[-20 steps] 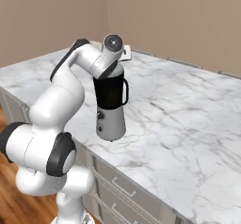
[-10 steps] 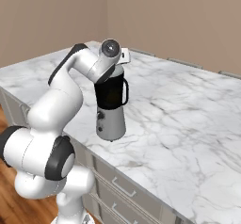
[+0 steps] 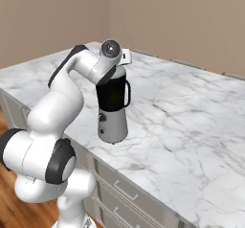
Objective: Grab the lemon and lemon wedge from the fridge, place them in the blender, close the lid, and turn on the blender to create a marinade.
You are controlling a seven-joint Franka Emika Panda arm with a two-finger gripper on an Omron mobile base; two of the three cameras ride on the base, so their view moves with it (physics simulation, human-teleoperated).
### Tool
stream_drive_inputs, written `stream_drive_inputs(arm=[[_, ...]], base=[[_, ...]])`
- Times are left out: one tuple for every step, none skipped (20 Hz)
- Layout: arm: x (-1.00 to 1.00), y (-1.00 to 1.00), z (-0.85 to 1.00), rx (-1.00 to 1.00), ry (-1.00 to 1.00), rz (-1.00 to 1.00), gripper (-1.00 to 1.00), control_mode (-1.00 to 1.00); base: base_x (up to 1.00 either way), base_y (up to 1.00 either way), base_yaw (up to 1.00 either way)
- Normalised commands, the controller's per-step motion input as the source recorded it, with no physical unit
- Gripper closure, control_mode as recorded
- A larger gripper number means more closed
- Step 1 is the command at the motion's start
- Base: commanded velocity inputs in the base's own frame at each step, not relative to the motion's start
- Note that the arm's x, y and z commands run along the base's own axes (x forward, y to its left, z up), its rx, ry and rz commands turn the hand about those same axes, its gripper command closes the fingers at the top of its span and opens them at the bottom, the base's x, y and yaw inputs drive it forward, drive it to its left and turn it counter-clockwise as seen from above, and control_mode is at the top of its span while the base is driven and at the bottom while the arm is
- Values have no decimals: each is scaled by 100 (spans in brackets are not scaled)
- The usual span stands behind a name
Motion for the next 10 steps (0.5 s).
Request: stream_drive_inputs(arm=[[0, -12, 0, 0, 0, -1, -100, -100], [0, -13, 0, 0, 0, -2, -100, -100], [0, -12, 0, 0, 0, -2, -100, -100], [0, -9, 0, 0, 0, -2, -100, -100], [0, -6, 0, 0, 0, -2, -100, -100], [3, 0, 0, 0, 0, -2, -100, -100], [11, 0, 0, 0, 0, -1, -100, -100], [16, 0, 0, 0, 0, 0, -100, -100], [17, 0, 1, 0, 0, 0, -100, -100], [10, 0, 6, 0, 0, -1, -100, -100]], base=[[0, 0, 0], [0, 0, 0], [0, 0, 0], [0, 0, 0], [0, 0, 0], [0, 0, 0], [0, 0, 0], [0, 0, 0], [0, 0, 0], [0, 0, 0]])
